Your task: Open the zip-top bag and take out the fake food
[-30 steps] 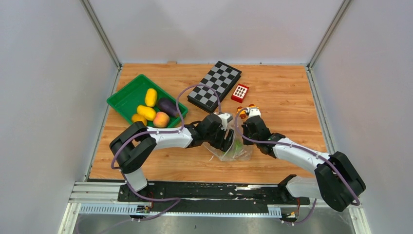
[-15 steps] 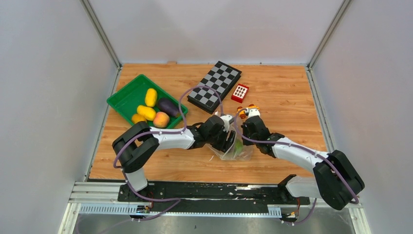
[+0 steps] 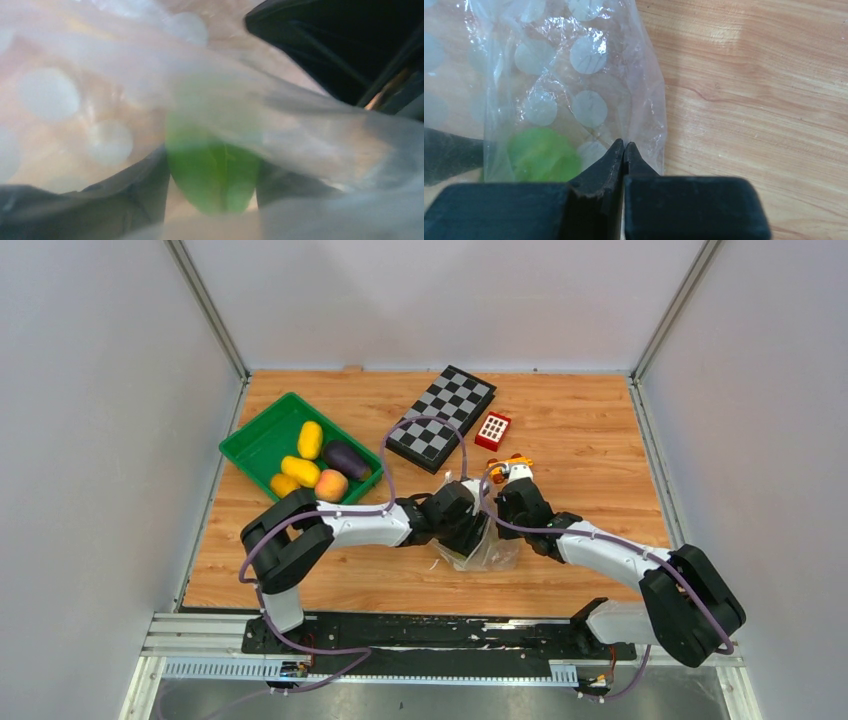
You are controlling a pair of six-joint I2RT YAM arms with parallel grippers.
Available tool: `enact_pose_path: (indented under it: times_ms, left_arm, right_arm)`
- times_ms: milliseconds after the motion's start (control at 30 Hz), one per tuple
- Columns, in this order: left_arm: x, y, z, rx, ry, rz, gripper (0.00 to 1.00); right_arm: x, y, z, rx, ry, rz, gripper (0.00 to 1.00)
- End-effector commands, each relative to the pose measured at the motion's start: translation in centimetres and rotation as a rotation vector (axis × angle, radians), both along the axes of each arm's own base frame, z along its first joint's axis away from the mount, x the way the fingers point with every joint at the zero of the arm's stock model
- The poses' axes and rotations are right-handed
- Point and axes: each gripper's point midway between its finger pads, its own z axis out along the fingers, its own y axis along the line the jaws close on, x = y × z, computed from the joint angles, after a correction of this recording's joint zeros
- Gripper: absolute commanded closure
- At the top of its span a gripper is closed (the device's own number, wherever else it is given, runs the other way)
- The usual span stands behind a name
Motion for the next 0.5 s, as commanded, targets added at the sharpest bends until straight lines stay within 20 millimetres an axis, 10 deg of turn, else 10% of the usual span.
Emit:
enact_pose_path:
  times_ms: [0,467]
  left_arm:
    - [0.3,3.6,1.3,0.104,-0.061,0.073,0.62]
    - [0.1,9.8,7.7,0.139,-0.160,0.225,0.66]
  right_arm:
    - [1.1,0.6,1.3,0.026,-0.051,-0.009,0.99]
    - [1.3,-0.4,0.9,-0.013,-0.045,-0.055,0.99]
